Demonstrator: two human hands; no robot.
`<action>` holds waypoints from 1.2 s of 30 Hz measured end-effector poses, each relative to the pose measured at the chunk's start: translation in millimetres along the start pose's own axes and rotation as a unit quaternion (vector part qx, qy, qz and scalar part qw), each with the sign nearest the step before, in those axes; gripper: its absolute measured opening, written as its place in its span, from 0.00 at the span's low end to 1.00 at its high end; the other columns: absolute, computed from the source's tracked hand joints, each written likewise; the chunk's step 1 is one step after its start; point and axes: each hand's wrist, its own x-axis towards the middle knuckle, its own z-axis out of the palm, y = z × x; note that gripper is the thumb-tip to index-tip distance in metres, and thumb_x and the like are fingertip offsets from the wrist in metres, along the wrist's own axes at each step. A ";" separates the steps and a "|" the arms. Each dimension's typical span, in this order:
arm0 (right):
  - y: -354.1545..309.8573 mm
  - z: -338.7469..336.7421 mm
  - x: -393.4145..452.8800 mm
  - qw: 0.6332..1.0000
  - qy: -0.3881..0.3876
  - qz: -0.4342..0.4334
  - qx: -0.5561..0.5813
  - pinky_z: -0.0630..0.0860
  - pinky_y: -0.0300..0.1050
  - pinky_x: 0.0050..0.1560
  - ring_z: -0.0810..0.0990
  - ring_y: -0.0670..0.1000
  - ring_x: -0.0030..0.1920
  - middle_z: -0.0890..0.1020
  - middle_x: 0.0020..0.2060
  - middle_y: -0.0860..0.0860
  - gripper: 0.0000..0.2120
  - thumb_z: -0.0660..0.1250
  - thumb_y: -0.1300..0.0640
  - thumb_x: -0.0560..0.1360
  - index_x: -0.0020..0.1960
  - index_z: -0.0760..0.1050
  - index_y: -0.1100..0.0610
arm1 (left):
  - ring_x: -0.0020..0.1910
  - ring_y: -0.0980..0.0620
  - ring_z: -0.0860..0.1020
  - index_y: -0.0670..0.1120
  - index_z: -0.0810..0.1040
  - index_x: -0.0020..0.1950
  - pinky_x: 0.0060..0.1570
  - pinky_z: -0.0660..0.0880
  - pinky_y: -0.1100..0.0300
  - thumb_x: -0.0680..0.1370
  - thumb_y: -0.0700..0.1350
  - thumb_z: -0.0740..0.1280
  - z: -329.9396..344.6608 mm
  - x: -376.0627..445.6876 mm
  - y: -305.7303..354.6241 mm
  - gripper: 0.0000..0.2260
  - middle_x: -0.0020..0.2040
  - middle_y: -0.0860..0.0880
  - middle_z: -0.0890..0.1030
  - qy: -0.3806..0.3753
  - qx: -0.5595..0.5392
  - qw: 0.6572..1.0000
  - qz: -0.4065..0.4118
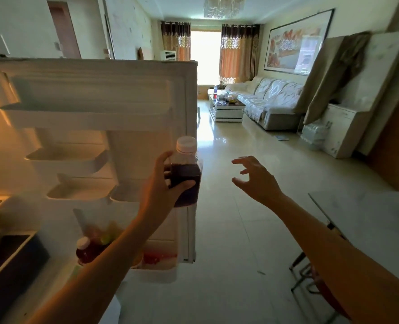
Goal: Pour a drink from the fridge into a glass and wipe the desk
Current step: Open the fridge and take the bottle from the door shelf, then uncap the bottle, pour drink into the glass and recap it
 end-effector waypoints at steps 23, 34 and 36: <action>155.5 -85.6 -77.9 0.983 -0.132 0.060 -0.115 0.70 0.45 0.55 0.73 0.48 0.61 0.74 0.64 0.45 0.18 0.64 0.48 0.75 0.65 0.71 0.45 | 0.46 0.53 0.79 0.54 0.65 0.67 0.45 0.77 0.59 0.65 0.48 0.78 213.1 4.8 -16.6 0.35 0.53 0.51 0.79 -0.042 0.019 0.996 -0.077; 236.7 -40.7 81.5 0.969 -0.163 0.007 -0.187 0.69 0.48 0.58 0.71 0.48 0.63 0.74 0.64 0.44 0.19 0.61 0.44 0.75 0.64 0.70 0.46 | 0.47 0.53 0.79 0.53 0.67 0.66 0.47 0.79 0.55 0.64 0.48 0.78 276.5 147.4 -109.5 0.34 0.51 0.51 0.79 0.022 0.037 0.995 -0.092; 247.0 -28.6 115.3 0.967 -0.162 -0.017 -0.196 0.70 0.48 0.57 0.72 0.49 0.62 0.74 0.64 0.45 0.19 0.61 0.43 0.75 0.64 0.71 0.46 | 0.49 0.53 0.79 0.52 0.67 0.66 0.47 0.77 0.58 0.64 0.46 0.78 280.1 170.2 -123.8 0.34 0.52 0.50 0.79 0.038 0.036 0.994 -0.096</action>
